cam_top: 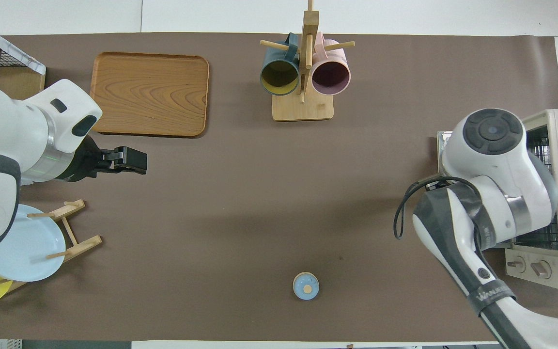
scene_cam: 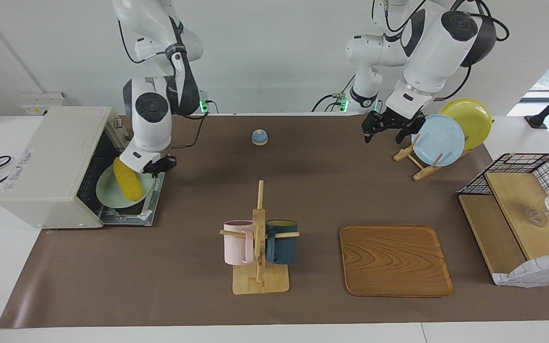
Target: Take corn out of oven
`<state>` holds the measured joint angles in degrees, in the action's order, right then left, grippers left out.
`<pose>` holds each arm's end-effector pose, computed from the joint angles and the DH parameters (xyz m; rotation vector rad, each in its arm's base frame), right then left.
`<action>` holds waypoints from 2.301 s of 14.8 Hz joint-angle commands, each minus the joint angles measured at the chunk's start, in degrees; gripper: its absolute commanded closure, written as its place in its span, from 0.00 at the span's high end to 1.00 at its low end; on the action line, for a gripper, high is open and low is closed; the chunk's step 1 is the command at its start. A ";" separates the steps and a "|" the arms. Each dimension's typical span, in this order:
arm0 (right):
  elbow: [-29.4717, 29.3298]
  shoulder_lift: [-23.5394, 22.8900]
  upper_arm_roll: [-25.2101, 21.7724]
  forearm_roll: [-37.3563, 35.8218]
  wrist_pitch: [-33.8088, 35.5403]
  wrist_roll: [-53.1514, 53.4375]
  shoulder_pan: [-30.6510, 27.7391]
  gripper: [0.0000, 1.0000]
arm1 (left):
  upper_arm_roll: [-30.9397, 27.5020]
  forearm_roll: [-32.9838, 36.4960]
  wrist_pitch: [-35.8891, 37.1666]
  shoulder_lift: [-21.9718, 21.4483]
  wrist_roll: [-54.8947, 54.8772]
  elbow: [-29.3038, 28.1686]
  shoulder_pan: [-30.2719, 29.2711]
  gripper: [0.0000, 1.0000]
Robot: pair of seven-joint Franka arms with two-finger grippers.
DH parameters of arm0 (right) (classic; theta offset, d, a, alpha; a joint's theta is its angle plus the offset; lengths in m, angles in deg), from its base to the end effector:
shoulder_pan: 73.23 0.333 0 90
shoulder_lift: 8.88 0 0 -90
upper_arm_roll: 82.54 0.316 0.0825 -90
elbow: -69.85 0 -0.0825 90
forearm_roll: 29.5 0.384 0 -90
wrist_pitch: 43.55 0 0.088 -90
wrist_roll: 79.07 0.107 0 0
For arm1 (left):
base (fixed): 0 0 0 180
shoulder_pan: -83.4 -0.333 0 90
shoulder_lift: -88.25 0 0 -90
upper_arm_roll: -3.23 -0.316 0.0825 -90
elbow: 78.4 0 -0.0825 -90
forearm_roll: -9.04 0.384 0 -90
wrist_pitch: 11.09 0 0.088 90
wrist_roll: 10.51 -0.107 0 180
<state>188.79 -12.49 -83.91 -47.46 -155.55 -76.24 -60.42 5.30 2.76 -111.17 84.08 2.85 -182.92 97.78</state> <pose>0.5323 0.0870 0.3876 2.8025 0.4170 -0.2093 0.5145 -0.1627 0.5594 3.0403 -0.0523 -0.0481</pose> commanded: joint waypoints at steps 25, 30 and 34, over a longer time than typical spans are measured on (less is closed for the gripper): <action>-28.33 -22.76 2.60 10.96 0.44 33.49 25.00 0.43 | -1.11 -2.60 -3.90 -1.02 -0.71 -1.91 -2.52 1.00; -25.70 -17.14 1.81 6.90 13.11 29.87 20.34 0.29 | -0.93 -3.92 -4.42 0.74 0.34 -2.00 0.89 1.00; -17.62 -14.50 1.99 2.14 12.16 28.12 12.87 0.00 | -0.93 -3.92 -7.67 4.07 7.01 -2.00 7.22 1.00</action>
<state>165.19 -29.35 -82.56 -43.77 -141.36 -46.39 -44.13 4.92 -0.17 -115.93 86.68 6.17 -183.95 101.24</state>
